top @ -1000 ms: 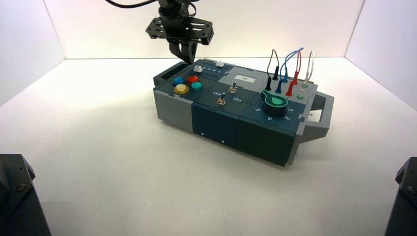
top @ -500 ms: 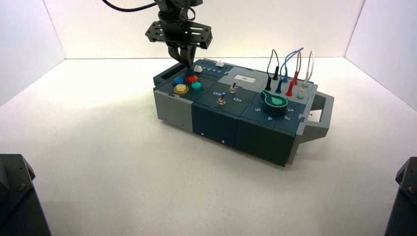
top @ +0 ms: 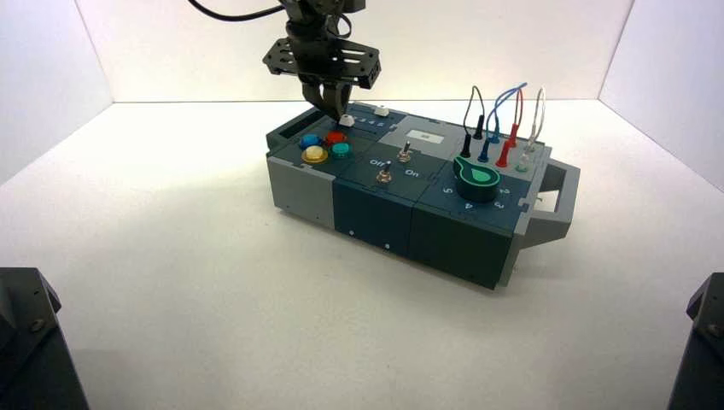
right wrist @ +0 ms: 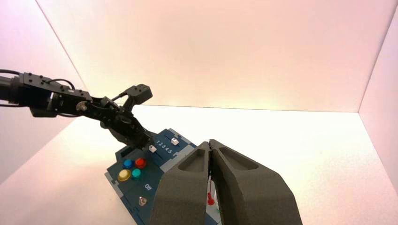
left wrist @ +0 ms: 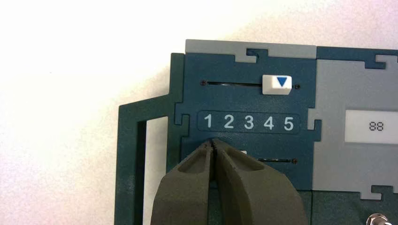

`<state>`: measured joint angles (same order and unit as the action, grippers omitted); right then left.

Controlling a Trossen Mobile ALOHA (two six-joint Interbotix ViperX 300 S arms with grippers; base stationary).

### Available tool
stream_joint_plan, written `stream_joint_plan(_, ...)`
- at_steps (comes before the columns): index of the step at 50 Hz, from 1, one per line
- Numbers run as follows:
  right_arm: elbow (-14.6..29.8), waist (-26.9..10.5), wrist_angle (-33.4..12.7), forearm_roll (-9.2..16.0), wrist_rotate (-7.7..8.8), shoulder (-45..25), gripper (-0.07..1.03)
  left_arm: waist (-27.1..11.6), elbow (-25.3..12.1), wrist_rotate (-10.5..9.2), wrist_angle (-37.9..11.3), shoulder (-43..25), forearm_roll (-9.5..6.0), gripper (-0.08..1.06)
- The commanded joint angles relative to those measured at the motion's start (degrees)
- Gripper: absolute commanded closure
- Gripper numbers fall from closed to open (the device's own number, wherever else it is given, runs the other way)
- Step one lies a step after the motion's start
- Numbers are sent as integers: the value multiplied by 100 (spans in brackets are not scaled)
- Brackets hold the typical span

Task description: Move the bottom slider to position 4.

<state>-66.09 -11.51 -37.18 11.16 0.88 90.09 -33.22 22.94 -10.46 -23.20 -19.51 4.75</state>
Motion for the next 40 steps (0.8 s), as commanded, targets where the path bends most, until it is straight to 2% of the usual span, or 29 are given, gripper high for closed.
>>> stream_joint_plan(1,62,-9,53,0,0,-44,99,-70,-132,-9,-26,123,-9,101)
stream_joint_plan(40,70,-9,53,-9,0,-53,99,-299,-132,-26,-105,193,-18,101)
